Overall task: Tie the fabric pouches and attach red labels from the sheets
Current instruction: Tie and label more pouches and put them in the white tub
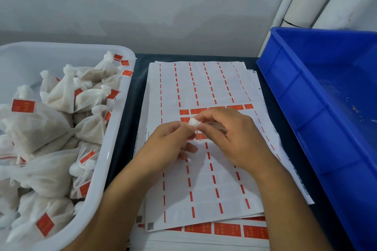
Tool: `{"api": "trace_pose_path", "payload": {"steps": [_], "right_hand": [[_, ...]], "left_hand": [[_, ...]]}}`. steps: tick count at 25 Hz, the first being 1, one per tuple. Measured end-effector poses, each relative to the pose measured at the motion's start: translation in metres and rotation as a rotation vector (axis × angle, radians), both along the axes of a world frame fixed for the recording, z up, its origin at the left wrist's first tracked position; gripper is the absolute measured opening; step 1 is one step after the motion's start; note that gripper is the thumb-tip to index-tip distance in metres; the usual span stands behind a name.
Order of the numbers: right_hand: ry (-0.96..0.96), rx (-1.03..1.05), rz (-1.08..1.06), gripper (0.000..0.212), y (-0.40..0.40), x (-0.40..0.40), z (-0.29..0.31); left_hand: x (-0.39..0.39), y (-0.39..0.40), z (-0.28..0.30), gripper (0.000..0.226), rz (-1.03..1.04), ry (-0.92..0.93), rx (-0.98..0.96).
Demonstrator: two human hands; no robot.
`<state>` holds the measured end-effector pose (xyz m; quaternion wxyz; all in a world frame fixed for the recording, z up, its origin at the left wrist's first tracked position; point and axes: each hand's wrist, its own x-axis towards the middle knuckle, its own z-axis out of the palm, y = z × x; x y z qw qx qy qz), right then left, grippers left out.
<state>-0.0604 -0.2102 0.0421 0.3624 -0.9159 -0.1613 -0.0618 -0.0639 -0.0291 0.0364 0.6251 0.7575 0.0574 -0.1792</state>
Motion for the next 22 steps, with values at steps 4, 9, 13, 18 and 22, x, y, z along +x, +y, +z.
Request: {"api": "trace_pose_path", "payload": {"steps": [4,9,13,18,22], "right_hand": [[0.011,0.024,-0.003,0.037,-0.001,-0.0024,0.0036],[0.047,0.105,-0.036,0.033,-0.0023,-0.0029,0.0042],[0.045,0.187,-0.049,0.024,-0.0019,-0.0026,0.0037],[0.057,0.248,-0.076,0.027,-0.0028,-0.0009,0.0032],[0.088,0.257,-0.056,0.025,0.0013,-0.002,0.0024]], "left_hand": [[-0.0001,0.0005,0.0002,0.023,-0.001,-0.023,-0.006],[0.0011,0.0019,-0.0054,0.011,0.063,-0.175,0.111],[0.001,0.0004,-0.004,0.01,0.1,-0.182,0.065],[-0.0012,0.0001,-0.0003,0.012,0.146,-0.226,-0.003],[-0.0045,-0.0046,-0.0008,0.013,0.15,-0.307,0.002]]}}
